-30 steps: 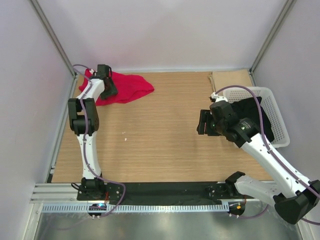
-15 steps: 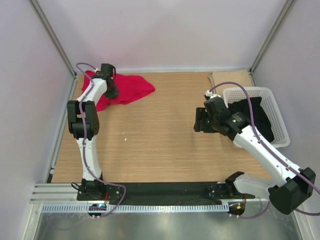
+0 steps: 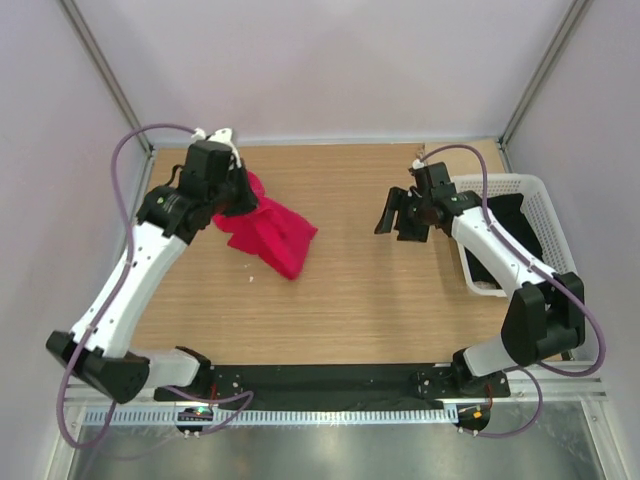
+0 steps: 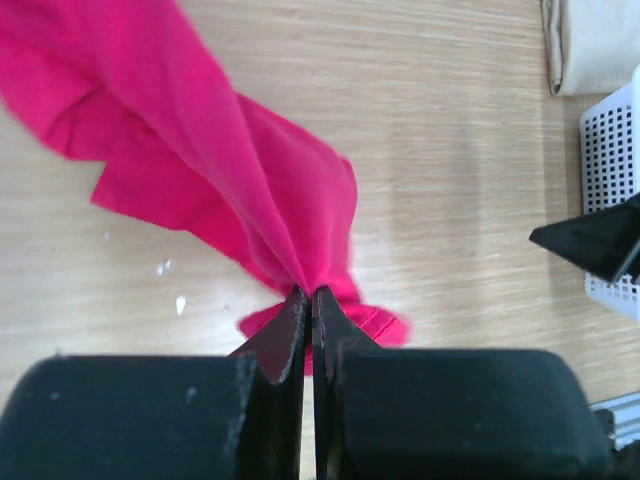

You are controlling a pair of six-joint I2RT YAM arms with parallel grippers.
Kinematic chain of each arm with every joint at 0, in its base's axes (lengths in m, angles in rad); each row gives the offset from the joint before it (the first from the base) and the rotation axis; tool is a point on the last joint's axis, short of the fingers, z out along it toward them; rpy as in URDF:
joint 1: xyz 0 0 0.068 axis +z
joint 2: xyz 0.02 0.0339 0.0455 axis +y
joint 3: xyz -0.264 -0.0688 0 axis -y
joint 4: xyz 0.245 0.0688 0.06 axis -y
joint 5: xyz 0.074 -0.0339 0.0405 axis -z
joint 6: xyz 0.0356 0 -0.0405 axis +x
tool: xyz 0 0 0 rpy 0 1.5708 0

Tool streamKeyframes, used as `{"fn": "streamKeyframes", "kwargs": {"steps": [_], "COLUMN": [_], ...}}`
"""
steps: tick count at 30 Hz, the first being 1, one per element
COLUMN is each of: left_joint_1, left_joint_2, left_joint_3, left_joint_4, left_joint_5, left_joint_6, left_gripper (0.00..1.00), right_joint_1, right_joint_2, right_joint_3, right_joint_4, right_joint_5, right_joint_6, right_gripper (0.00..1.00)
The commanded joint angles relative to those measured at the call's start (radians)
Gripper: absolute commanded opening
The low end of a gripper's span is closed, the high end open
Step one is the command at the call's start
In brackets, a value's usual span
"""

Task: Fold and stack the t-shirts
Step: Flatten the tshirt out

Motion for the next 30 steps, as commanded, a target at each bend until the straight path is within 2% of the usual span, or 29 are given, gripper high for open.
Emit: {"fn": "streamKeyframes", "kwargs": {"steps": [1,5,6,7,10,11,12,14,15,17,19,22,30], "left_joint_1": [0.017,0.017,0.016,0.017,0.016,0.017,0.017,0.017,0.017,0.017,0.017,0.017,0.017], "left_joint_2": [-0.122,-0.203,-0.206,-0.204,-0.175,-0.168,-0.154,-0.143,-0.131,-0.117,-0.103,-0.092,-0.063], "left_joint_3": [-0.096,-0.175,-0.178,-0.173,-0.130,-0.117,-0.104,-0.075,-0.066,-0.035,-0.015,0.009,0.062], "left_joint_4": [-0.067,-0.009,-0.001,0.005,-0.006,-0.012,-0.014,-0.017,-0.018,-0.029,-0.034,-0.026,-0.011], "left_joint_5": [0.039,0.136,0.139,0.148,0.165,0.169,0.170,0.179,0.186,0.200,0.222,0.257,0.332], "left_joint_6": [-0.077,-0.124,-0.131,-0.138,-0.138,-0.139,-0.141,-0.144,-0.145,-0.150,-0.162,-0.182,-0.207], "left_gripper": [0.00,0.00,0.00,0.00,0.00,0.00,0.00,0.00,0.00,0.00,0.00,0.00,0.00], "right_joint_1": [-0.002,0.056,0.099,0.200,0.363,0.464,0.506,0.622,0.652,0.681,0.718,0.762,0.813], "right_joint_2": [0.026,0.052,0.052,0.049,0.012,-0.030,-0.051,-0.089,-0.098,-0.077,0.001,0.098,0.228], "right_joint_3": [0.019,-0.068,-0.091,-0.091,-0.137,-0.168,-0.235,-0.312,-0.381,-0.429,-0.450,-0.421,-0.332], "right_joint_4": [0.060,0.187,0.201,0.205,0.256,0.352,0.410,0.611,0.691,0.881,1.013,1.114,1.314], "right_joint_5": [-0.240,-0.480,-0.489,-0.482,-0.259,-0.197,-0.075,0.062,0.195,0.274,0.363,0.476,0.477], "right_joint_6": [-0.017,0.025,0.019,-0.029,-0.096,-0.115,-0.125,-0.129,-0.125,-0.116,-0.117,-0.134,-0.094], "right_gripper": [0.69,0.72,0.72,0.72,0.75,0.76,0.81,0.85,0.85,0.85,0.99,1.00,0.98]}}
